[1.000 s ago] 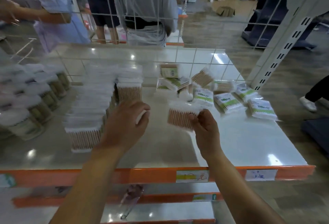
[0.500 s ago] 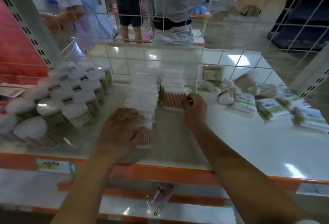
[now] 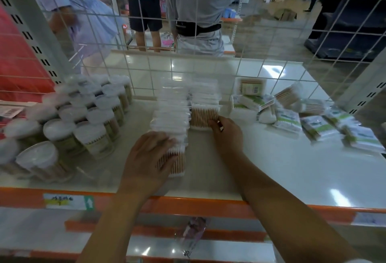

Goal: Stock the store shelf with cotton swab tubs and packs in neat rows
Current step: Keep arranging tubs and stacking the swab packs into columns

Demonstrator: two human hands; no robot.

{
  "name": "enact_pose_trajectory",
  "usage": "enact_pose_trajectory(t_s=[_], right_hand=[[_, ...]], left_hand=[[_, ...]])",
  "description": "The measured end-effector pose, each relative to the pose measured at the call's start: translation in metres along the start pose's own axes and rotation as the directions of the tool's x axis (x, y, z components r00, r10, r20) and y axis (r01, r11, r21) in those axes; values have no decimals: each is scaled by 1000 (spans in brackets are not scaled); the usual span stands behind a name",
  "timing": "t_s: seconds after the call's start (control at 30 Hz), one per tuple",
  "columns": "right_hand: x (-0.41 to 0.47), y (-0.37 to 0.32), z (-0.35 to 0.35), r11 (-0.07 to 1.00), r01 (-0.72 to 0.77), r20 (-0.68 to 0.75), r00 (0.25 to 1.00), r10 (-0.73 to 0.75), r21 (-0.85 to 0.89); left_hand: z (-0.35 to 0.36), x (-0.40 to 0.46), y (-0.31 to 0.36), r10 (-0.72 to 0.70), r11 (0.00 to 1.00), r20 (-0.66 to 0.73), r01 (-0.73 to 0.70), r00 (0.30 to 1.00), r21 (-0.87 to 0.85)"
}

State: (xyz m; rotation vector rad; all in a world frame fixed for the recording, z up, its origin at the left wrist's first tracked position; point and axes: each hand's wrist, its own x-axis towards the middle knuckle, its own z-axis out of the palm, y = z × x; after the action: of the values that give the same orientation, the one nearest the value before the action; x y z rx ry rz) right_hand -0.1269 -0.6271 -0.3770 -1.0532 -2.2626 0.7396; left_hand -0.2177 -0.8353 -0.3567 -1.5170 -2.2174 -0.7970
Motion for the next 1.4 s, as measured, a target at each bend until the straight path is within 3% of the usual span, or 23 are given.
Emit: enact_pose_trajectory(t_s=[0.17, 0.47, 0.73, 0.97, 1.23, 1.4], right_hand=[[-2, -4, -2, 991, -11, 11, 1000, 12, -136], [-16, 4, -25, 997, -71, 40, 997, 71, -3], [-34, 48, -79, 998, -6, -35, 999, 8, 64], [-41, 106, -124, 988, -154, -59, 986, 156, 31], [-5, 100, -132, 977, -26, -113, 992, 51, 210], [35, 89, -118, 971, -71, -158, 981, 109, 230]], left_hand=[[-9, 5, 7, -10, 1000, 85, 9, 996, 15], [-21, 43, 49, 19, 992, 168, -40, 986, 120], [39, 46, 119, 113, 988, 261, -137, 959, 73], [93, 61, 169, 164, 986, 360, -158, 918, -46], [116, 92, 192, 63, 998, 409, -67, 910, -3], [117, 106, 179, 1, 999, 439, -21, 898, 42]])
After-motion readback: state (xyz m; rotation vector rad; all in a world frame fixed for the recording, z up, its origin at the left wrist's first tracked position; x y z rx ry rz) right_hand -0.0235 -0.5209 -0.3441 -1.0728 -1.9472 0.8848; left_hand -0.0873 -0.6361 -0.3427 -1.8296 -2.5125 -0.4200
